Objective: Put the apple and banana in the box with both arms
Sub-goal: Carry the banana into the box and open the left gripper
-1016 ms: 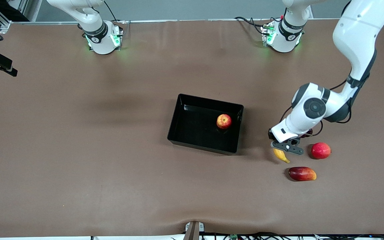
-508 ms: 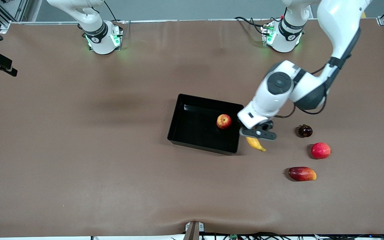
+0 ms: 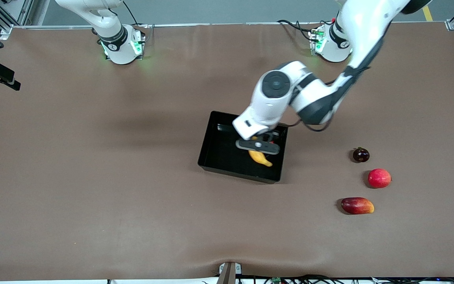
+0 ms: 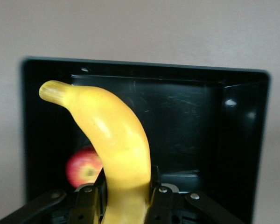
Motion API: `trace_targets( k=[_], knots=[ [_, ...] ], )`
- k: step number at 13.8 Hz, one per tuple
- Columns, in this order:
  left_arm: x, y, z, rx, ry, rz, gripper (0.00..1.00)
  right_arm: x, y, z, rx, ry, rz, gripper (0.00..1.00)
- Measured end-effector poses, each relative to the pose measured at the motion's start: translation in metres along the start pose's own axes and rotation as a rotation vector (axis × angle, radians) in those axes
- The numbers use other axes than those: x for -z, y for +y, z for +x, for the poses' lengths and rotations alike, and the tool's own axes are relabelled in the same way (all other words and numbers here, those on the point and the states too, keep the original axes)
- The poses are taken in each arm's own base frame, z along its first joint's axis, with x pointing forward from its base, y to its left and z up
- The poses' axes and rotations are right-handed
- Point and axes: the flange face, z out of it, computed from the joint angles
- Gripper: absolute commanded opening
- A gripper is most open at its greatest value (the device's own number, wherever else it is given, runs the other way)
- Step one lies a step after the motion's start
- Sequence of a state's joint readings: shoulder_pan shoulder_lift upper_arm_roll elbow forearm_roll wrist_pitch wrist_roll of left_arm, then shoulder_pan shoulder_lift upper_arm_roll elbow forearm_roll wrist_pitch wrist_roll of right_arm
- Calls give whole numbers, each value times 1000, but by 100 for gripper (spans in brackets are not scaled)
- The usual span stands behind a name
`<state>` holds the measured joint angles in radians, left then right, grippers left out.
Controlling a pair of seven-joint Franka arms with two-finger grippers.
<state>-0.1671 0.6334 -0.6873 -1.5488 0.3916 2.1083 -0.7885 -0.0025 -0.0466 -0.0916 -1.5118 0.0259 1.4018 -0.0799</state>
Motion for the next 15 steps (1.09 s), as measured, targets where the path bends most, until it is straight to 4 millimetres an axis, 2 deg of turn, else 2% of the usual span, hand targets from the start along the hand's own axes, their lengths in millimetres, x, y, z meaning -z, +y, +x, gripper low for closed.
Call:
trace_targets(
  k=[4, 7, 11, 15],
  knots=[
    [-51, 53, -16, 0, 17, 83, 0, 0, 0, 0, 0, 0, 0, 100],
    [-77, 79, -27, 2, 31, 121, 0, 0, 0, 0, -1, 0, 0, 100],
    [-96, 79, -21, 9, 31, 107, 0, 0, 0, 0, -1, 0, 0, 100],
    [-129, 84, -26, -7, 21, 83, 0, 0, 0, 0, -1, 0, 0, 100]
  ],
)
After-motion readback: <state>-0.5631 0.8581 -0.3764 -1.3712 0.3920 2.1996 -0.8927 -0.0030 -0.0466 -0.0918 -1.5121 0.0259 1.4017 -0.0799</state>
